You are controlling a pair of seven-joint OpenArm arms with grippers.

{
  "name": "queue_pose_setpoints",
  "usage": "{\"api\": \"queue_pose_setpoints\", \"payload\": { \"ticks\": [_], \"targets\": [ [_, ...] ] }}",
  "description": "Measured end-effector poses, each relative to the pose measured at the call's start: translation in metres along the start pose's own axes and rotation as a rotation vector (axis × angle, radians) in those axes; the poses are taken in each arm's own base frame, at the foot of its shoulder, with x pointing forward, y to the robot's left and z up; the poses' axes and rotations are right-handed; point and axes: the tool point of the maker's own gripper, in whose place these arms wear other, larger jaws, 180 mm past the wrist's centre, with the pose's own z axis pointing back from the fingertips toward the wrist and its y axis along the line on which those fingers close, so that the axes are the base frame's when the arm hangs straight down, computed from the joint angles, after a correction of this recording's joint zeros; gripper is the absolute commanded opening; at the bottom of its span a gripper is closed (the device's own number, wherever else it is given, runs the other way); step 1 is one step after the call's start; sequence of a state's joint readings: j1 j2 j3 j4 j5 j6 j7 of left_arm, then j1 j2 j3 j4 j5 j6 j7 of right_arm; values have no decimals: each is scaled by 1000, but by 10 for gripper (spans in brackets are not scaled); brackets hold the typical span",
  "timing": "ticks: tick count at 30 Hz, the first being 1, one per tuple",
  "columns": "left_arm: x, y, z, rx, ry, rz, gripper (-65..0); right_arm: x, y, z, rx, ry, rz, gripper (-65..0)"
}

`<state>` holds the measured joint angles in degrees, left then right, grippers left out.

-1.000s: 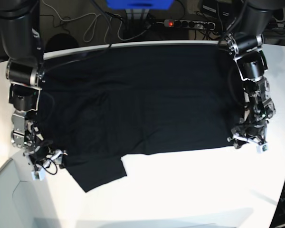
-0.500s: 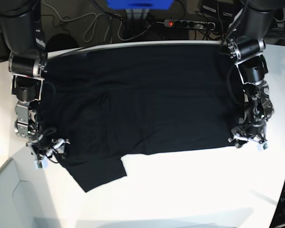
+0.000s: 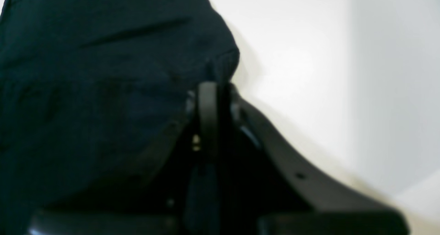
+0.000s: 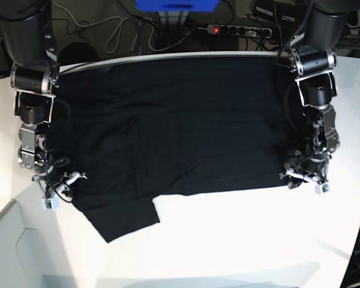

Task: Fold the T-shirt properly
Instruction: 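Grasp the hem and fold it over toward the collar with both grippers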

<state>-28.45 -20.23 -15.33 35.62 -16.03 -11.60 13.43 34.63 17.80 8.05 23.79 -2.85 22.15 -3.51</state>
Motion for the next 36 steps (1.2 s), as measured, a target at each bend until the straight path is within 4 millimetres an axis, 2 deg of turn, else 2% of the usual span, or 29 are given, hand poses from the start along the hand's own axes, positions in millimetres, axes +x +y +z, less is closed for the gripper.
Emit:
{"api": "queue_pose_setpoints", "payload": {
  "ticks": [2, 7, 8, 15, 19, 26, 29, 32, 36],
  "targets": [
    [0, 1, 0, 2, 0, -1, -384, -1, 0, 1, 1, -14, -4, -648],
    [-1, 5, 1, 11, 7, 1, -631, -2, 0, 1, 1, -10, -5, -648],
    [-1, 5, 1, 11, 7, 1, -650, -2, 0, 1, 1, -11, -5, -648],
    [-2, 3, 1, 7, 15, -2, -650, 3, 2, 4, -1, 4, 38, -648],
    [-1, -5, 6, 0, 55, -42, -650, 1, 8, 14, 0, -21, 101, -648],
    [4, -16, 31, -26, 23, -137, -650, 12, -15, 46, -80, -89, 92, -648],
    [2, -21, 39, -39, 8, -164, -650, 24, -14, 62, -98, -126, 127, -648],
    [-8, -16, 53, -32, 31, -170, -650, 29, -14, 85, -123, -160, 171, -648],
    [0, -6, 75, -9, -17, -69, -650, 22, -12, 111, -150, -174, 230, -648]
  ]
}}
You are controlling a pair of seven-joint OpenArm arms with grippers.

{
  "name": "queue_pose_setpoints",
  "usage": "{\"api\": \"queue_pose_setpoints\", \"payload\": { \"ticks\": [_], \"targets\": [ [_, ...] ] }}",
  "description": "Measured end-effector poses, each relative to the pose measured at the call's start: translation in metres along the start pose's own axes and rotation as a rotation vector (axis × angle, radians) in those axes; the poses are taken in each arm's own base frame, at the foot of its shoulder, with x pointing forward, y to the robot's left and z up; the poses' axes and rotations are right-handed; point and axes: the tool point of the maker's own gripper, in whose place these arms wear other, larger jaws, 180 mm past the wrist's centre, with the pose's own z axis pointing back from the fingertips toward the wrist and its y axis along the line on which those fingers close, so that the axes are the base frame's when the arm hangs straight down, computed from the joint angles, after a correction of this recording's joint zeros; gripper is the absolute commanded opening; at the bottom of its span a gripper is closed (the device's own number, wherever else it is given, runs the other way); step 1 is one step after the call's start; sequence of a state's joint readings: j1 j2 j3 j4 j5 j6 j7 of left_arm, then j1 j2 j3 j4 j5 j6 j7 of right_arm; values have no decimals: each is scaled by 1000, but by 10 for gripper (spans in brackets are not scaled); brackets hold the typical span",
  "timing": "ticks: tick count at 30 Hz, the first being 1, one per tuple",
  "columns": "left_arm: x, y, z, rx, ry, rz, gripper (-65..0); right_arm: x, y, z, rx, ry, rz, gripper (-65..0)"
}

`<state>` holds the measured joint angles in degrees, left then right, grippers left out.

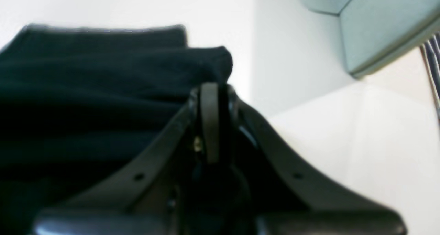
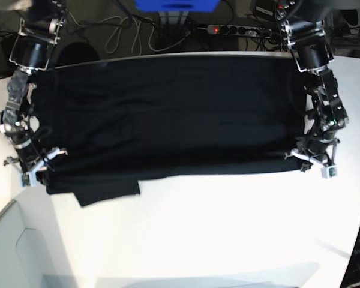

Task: Fold the T-shirt properly
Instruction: 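Grasp the hem and fold it over toward the collar with both grippers, then reposition the right gripper along the folded edge and regrasp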

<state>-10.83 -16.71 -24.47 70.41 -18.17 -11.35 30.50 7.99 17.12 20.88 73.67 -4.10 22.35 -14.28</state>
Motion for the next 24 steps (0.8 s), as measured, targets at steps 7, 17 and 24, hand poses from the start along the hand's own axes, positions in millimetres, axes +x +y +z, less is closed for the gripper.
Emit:
{"api": "queue_pose_setpoints", "payload": {
  "ticks": [7, 17, 24],
  "targets": [
    [-5, -5, 29, 11, -32, 18, -650, -31, 19, 35, 26, 49, 60, -649],
    [-65, 18, 57, 86, 50, 105, -630, -76, 29, 56, 50, 150, 55, -636],
    [-75, 22, 67, 101, 63, 90, -247, -83, 31, 61, 53, 167, 62, -319]
  ]
}}
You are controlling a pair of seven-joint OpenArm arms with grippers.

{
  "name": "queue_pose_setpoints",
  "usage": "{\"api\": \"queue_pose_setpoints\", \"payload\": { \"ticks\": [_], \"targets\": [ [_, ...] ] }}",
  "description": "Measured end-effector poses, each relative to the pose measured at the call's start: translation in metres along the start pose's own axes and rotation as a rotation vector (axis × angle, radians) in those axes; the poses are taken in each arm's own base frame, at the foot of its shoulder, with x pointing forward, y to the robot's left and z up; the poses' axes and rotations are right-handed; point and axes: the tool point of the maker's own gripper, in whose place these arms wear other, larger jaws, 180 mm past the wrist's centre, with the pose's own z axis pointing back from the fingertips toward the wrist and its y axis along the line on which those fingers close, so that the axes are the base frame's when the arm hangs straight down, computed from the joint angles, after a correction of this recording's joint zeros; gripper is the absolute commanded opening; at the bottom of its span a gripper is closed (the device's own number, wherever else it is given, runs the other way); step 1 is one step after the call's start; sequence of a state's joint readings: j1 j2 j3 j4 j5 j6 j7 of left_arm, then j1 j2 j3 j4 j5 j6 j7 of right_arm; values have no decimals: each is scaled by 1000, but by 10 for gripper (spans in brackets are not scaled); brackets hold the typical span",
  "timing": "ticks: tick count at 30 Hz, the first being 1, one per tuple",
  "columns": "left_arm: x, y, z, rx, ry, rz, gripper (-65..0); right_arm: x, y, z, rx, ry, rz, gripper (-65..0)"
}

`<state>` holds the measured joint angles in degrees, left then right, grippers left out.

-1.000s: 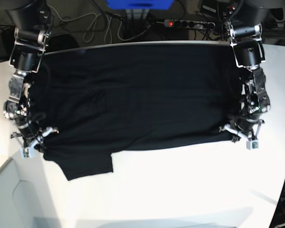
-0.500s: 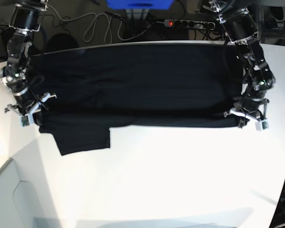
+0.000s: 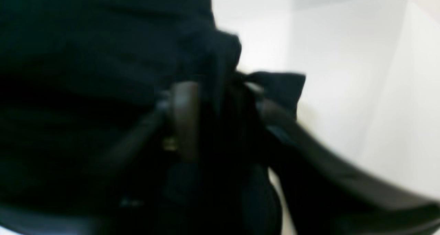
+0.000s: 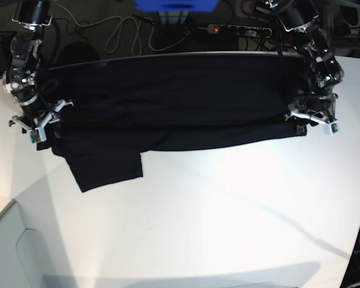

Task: Fold the T-shirt properly
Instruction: 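Reposition the right gripper along the folded edge and regrasp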

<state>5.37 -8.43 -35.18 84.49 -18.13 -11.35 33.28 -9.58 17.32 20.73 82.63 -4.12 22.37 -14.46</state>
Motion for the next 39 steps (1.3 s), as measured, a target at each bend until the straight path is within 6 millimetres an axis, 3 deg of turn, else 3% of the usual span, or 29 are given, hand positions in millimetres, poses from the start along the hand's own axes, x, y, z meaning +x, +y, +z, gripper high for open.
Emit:
{"api": "queue_pose_setpoints", "payload": {
  "ticks": [3, 8, 13, 18, 28, 31, 36, 39],
  "targets": [
    [14, -3, 10, 1, -41, -30, -185, 10, 0, 5, -7, -25, 18, -228],
    [35, -16, 19, -56, -111, -1, -185, 34, -13, 20, -54, -88, 50, -221],
    [29, -14, 16, -54, -93, 4, -185, 38, -9, 22, -45, -102, 53, -221],
    [11, -13, 7, -57, -44, 38, -185, 38, -9, 22, -45, -102, 53, -221],
    [9, -11, -1, -56, -32, 56, -189, 39, -9, 22, -47, -101, 55, -221],
    [7, -11, -2, -56, -27, 62, -266, 39, -9, 22, -47, -102, 55, -221],
    [10, -13, -3, -59, -32, 65, -532, 39, -9, 22, -47, -102, 55, -221],
    [11, -13, -3, -60, -34, 64, -566, 39, -9, 22, -46, -102, 56, -221]
  ]
}}
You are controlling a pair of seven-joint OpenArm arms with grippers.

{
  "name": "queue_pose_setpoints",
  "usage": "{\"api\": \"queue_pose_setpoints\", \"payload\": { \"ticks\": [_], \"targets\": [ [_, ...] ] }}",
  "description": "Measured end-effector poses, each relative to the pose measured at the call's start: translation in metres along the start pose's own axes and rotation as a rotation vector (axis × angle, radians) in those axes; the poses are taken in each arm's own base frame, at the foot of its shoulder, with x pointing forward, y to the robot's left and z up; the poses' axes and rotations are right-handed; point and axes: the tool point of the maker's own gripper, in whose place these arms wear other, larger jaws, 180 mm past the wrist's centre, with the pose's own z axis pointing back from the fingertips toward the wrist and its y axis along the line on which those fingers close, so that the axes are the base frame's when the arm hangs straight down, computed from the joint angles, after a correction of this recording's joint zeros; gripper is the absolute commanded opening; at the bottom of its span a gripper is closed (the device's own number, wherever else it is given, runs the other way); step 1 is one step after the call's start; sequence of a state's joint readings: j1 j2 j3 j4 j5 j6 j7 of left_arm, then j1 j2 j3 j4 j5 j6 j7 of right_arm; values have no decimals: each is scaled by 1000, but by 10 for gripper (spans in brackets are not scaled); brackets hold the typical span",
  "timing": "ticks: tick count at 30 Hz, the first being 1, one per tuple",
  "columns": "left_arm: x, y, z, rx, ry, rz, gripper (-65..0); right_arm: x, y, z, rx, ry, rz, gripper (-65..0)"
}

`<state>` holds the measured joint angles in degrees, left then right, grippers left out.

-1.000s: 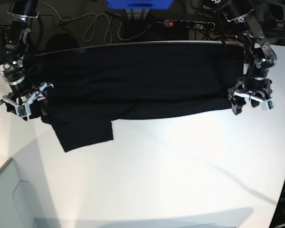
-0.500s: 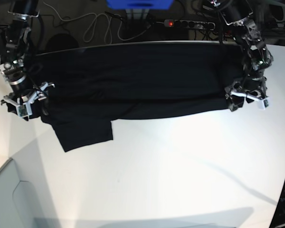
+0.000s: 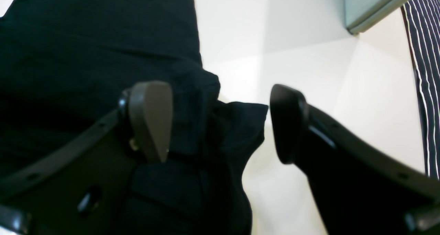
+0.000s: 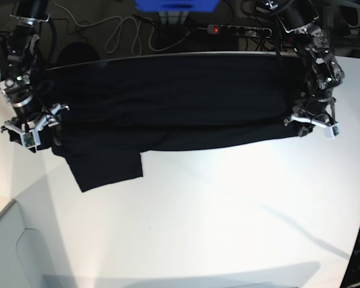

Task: Fold the T-shirt properly
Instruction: 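Reposition the right gripper along the folded edge and regrasp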

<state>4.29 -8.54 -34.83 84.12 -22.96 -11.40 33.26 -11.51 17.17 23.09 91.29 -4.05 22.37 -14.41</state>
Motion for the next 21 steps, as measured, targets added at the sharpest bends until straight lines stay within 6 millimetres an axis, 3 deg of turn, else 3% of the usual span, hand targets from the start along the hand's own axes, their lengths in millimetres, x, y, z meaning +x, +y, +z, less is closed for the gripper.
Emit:
{"api": "queue_pose_setpoints", "payload": {
  "ticks": [7, 11, 18, 21],
  "targets": [
    [2, 0, 1, 0, -5, -2, -577, 1, 0, 0, -1, -2, 0, -219],
    [1, 1, 1, 3, -2, -2, -650, 8, -2, -2, -6, -18, 1, -216],
    [-9, 6, 5, 13, 19, -5, -650, 35, -14, -3, -38, -83, 15, -212],
    [-8, 6, 5, 14, 17, -6, -650, 27, -14, -23, -25, 15, 0, -212]
  ]
}}
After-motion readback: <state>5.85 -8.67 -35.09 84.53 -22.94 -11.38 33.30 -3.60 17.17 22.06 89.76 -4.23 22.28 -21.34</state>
